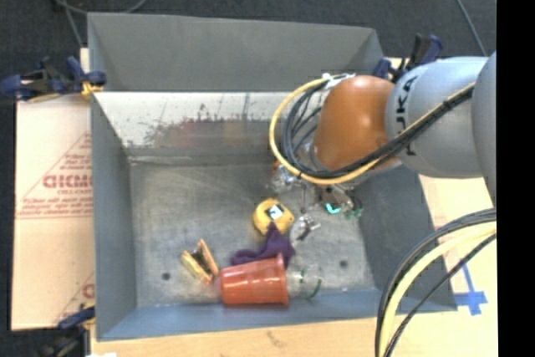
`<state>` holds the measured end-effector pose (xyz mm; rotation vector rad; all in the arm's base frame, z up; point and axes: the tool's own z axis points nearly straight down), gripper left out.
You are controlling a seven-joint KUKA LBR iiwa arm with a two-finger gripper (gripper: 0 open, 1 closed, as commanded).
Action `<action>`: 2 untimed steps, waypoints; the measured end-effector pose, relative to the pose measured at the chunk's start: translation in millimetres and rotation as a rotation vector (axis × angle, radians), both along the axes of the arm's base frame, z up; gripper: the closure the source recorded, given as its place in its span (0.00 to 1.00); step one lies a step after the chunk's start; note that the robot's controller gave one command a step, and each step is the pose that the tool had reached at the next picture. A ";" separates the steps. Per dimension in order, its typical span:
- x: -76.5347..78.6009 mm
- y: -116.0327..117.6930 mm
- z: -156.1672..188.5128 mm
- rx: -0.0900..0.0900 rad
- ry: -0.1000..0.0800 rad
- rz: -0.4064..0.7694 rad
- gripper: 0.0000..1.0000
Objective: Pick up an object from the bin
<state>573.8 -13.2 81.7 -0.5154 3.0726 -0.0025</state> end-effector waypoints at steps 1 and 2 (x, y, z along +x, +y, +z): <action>0.0 -0.1 0.1 0.000 0.000 0.000 0.00; -2.4 7.6 1.8 -0.013 -0.012 0.140 0.00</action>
Offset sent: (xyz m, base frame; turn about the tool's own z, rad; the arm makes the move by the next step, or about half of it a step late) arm -0.0267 0.0521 -0.0063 -0.5327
